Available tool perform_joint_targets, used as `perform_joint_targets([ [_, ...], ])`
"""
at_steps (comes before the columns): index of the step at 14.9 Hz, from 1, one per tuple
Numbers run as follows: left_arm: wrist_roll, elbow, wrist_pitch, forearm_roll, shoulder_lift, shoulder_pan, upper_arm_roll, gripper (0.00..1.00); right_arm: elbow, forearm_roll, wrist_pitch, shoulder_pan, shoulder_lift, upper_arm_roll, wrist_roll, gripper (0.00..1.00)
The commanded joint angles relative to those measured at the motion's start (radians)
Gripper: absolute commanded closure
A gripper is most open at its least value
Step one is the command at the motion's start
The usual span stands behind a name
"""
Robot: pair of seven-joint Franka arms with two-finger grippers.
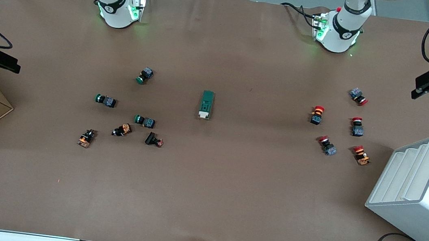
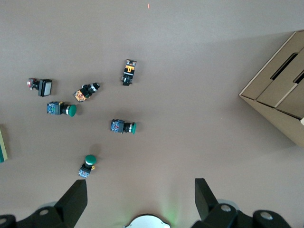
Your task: Close load switch with both arms
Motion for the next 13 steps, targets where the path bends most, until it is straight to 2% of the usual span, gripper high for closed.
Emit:
perform_joint_targets([
  [1, -0.009, -0.050, -0.002, -0.013, -0.043, -0.009, -0.003, 0.00, -0.054, 0.016, 0.003, -0.030, -0.051, 0.004, -0.038, 0.00],
  [3, -0.030, -0.055, -0.003, -0.009, -0.048, -0.004, -0.020, 0.00, -0.073, 0.016, 0.000, -0.031, -0.076, 0.007, -0.038, 0.00],
  [6, -0.075, -0.087, 0.006, -0.002, -0.072, 0.000, -0.055, 0.00, -0.201, 0.016, 0.038, -0.030, -0.184, 0.010, -0.038, 0.00],
  [13, -0.078, -0.084, 0.006, -0.002, -0.080, 0.000, -0.067, 0.00, -0.257, 0.016, 0.037, -0.019, -0.270, 0.004, -0.044, 0.00],
])
